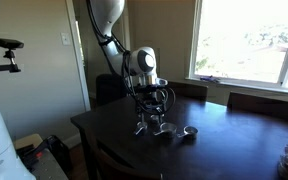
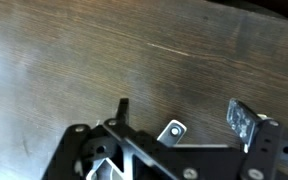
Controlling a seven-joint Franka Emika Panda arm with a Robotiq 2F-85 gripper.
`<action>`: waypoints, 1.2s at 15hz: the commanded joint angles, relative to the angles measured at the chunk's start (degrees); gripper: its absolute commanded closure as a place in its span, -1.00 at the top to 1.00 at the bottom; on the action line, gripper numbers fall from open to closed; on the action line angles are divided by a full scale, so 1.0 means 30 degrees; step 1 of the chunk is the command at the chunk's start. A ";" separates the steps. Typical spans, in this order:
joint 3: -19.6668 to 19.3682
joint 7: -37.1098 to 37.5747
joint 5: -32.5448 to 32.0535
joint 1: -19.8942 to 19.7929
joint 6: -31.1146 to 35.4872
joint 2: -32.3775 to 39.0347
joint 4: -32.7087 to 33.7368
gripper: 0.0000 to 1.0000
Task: Pile up the silver pots
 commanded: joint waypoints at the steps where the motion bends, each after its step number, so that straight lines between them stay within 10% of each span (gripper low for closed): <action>1: 0.0016 0.0179 -0.0345 0.0911 0.1569 0.1256 0.0386 1.00; 18: 0.1109 -0.0747 0.2139 0.1443 0.5144 0.3874 0.0867 1.00</action>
